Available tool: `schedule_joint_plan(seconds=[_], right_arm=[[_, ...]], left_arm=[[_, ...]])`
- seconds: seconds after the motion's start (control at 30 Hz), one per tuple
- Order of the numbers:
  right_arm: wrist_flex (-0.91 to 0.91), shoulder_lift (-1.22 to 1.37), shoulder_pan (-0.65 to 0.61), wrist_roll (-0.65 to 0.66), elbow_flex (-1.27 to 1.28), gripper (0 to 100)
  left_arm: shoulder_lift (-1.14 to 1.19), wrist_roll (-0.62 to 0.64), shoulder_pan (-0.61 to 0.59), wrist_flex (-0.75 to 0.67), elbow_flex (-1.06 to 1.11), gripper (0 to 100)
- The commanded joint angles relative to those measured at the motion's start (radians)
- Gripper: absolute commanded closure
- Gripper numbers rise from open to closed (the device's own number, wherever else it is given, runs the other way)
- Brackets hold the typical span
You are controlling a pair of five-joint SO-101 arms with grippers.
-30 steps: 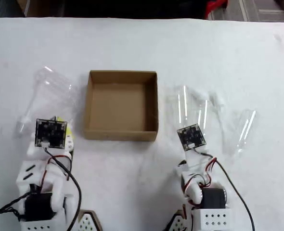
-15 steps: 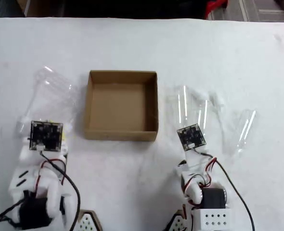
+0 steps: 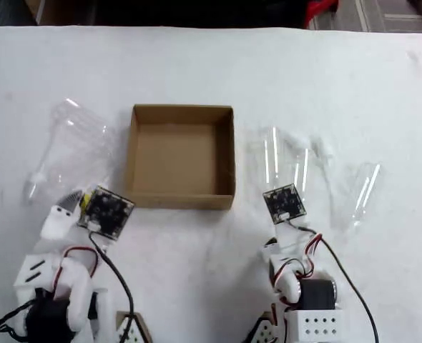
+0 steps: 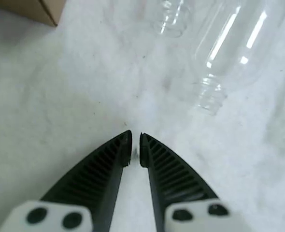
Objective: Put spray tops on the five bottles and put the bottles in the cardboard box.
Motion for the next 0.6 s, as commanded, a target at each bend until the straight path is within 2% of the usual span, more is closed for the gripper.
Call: schedule_joint_plan(seconds=[0.0, 0.27, 0.47, 0.57], right_arm=[[0.004, -0.005, -0.002, 0.005, 0.009, 98.1], [0.004, -0.005, -0.002, 0.005, 0.009, 98.1], [0.004, -0.005, -0.002, 0.005, 0.009, 98.1], [0.004, -0.005, -0.002, 0.005, 0.009, 98.1]], left_arm=[[0.008, -0.063, -0.010, 0.031, -0.081, 98], [0.010, -0.069, -0.133, -0.031, -0.155, 98], [0.007, -0.176, -0.177, 0.103, -0.212, 98], [0.007, -0.181, -0.177, 0.110, -0.183, 98]])
